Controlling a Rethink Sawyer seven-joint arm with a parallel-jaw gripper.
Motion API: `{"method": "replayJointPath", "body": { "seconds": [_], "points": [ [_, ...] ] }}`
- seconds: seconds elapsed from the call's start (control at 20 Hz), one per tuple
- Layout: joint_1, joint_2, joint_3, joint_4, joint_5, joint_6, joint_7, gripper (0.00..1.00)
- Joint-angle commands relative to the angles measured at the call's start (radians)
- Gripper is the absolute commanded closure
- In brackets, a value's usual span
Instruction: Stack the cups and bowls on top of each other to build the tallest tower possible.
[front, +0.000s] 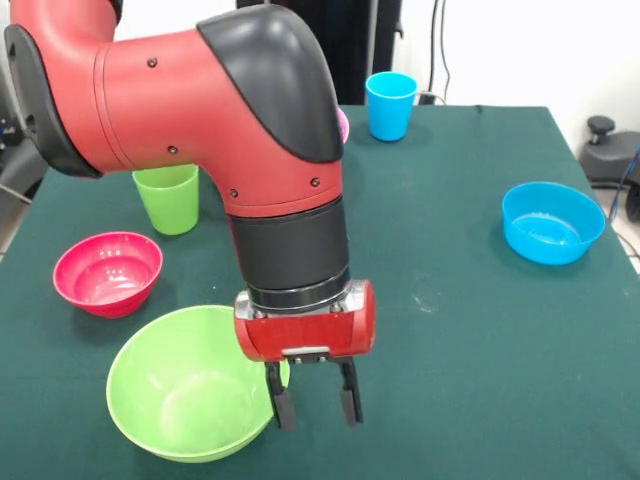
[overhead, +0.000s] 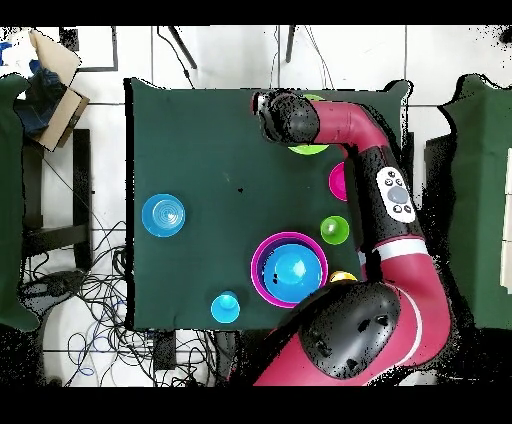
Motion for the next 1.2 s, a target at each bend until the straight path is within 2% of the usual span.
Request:
{"method": "replayJointPath", "body": {
  "seconds": [0.05,0.2,0.25,0.4,0.6,0.8,1.2],
  "points": [
    [-0.015,0.010,0.005,0.036,-0.059,-0.009,-0.223,0.00],
    [-0.034,-0.012,0.006,0.100,-0.060,-0.031,-0.214,0.00],
    [-0.045,-0.044,-0.001,0.163,-0.061,-0.045,-0.196,0.00],
    [-0.040,-0.080,-0.016,0.195,-0.052,0.010,-0.185,0.00],
    [-0.017,-0.107,-0.048,0.192,-0.041,0.096,-0.159,0.00],
    [-0.009,-0.111,-0.065,0.198,-0.047,0.103,-0.144,0.00],
    [-0.041,-0.088,-0.037,0.237,-0.057,0.026,-0.158,0.00]
  ]
}}
